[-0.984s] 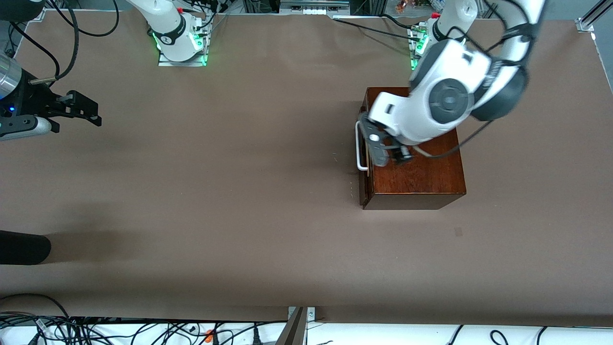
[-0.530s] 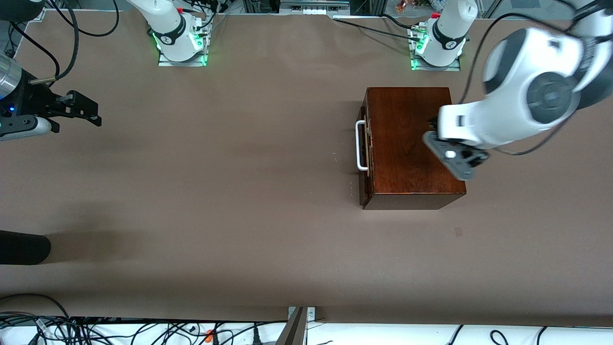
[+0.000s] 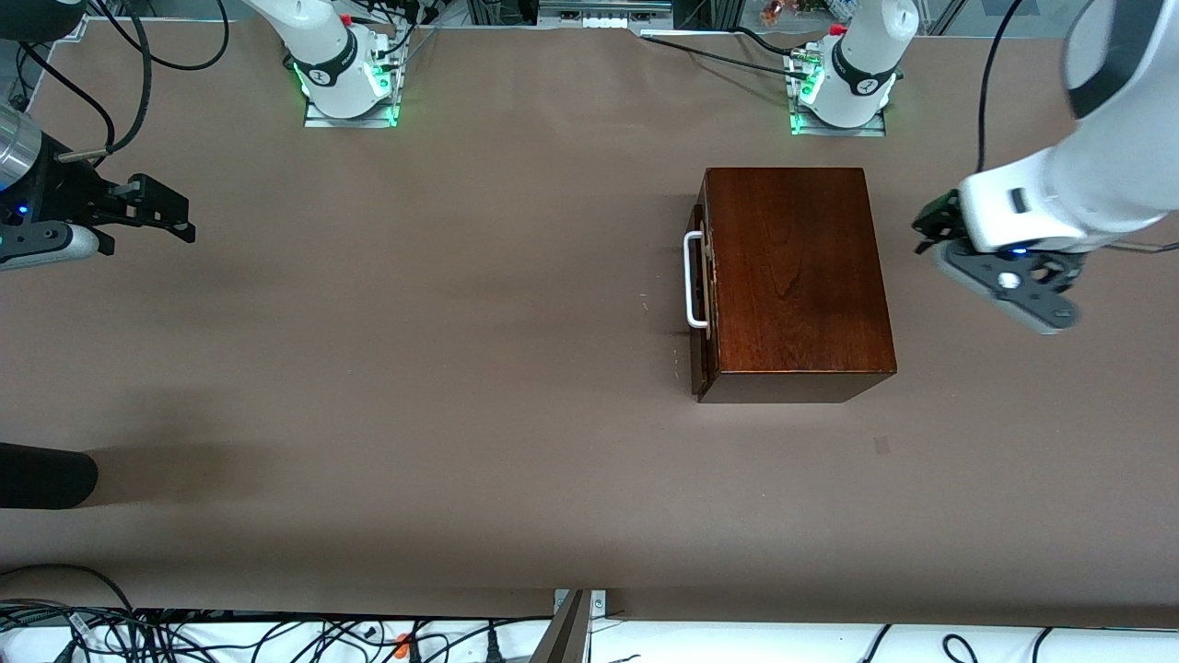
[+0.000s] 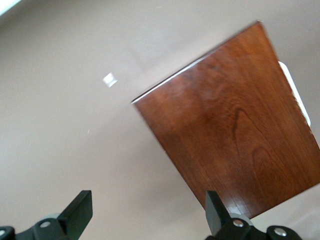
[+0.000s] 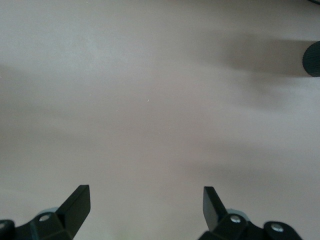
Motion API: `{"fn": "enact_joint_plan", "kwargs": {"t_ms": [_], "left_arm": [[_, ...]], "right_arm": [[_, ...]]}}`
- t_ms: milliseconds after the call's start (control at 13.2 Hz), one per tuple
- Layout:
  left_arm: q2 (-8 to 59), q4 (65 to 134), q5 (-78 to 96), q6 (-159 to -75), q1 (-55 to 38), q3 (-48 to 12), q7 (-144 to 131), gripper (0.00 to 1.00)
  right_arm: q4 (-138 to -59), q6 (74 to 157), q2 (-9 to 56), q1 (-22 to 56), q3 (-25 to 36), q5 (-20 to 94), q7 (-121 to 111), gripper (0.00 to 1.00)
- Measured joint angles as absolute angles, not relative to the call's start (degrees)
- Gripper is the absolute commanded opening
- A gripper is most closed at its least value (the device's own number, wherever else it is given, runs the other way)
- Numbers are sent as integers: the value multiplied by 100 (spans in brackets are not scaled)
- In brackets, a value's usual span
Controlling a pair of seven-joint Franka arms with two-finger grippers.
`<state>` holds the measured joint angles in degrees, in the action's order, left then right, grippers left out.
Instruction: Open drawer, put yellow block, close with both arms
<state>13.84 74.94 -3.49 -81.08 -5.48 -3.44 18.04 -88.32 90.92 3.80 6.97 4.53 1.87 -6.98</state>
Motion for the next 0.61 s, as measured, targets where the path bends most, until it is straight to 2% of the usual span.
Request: {"fn": "enact_joint_plan", "kwargs": {"t_ms": [379,606], "left_arm": [[1367,7565,-321,-8205,-355,-178,649,100],[771,8593,73,-9344,-357,268,599,100]], "right_arm": [[-8832,9092,380,697,453,187,-698,100],[-8832,9092,380,697,453,187,-698,100]]}}
